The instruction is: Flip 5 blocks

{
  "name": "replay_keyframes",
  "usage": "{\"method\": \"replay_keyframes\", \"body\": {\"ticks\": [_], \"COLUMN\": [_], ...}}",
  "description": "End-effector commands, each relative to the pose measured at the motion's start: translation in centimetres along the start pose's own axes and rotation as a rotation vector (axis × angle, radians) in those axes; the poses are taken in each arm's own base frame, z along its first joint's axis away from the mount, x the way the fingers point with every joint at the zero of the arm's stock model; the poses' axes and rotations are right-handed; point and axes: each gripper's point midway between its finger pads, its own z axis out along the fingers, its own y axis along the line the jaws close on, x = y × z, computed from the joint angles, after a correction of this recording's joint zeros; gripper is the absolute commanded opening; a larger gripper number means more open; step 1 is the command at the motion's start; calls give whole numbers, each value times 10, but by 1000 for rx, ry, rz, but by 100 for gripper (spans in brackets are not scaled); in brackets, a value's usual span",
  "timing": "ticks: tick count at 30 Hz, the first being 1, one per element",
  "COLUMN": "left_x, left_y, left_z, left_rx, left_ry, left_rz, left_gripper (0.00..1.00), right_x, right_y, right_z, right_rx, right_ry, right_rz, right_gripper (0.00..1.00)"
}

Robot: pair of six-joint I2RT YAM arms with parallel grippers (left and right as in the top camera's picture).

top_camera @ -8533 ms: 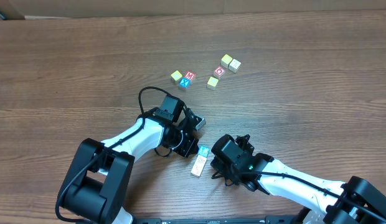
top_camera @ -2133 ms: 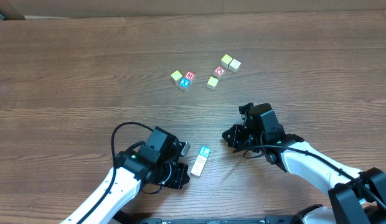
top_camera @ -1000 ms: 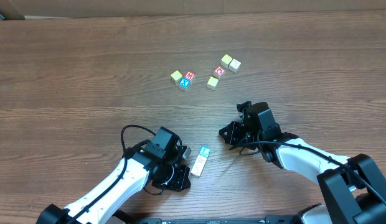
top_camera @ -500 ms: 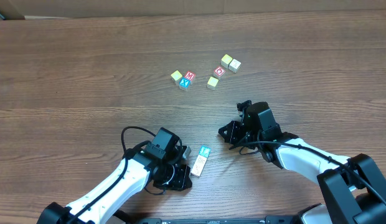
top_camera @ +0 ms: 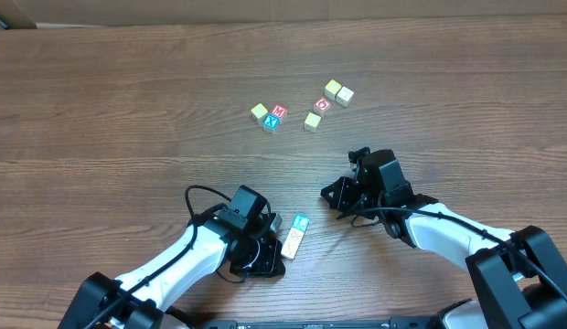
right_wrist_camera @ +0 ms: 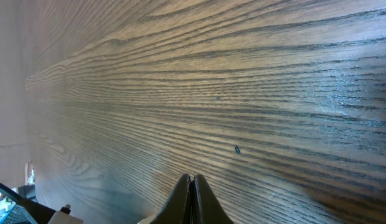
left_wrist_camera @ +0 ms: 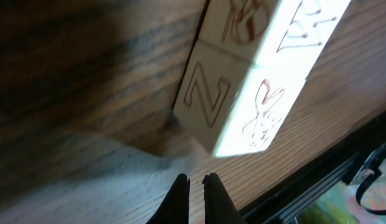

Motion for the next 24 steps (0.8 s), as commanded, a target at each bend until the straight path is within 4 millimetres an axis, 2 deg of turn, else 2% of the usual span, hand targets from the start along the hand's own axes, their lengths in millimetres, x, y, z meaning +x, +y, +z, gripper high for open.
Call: {"method": "replay_keyframes", "body": {"ticks": [1,10,20,24], "left_x": [2,-1,-3,-3], "left_y": [0,2,3,2], "left_z": [5,9,9,9], "left_rx": [8,6,1,3], "left_ry": [19,19,9,7], "left_rz": [-30,-36,-48,-49], "left_gripper": [5,4,4,5], "right_x": [-3,4,22,28], "right_y": [7,14,25,20], "right_z": [1,7,13,16], "right_rx": [-14,-9,-8,35], "right_ry": [-6,-5,30,30], "right_rz": [-11,-20,-11,26], "right_gripper": [4,4,4,4]}}
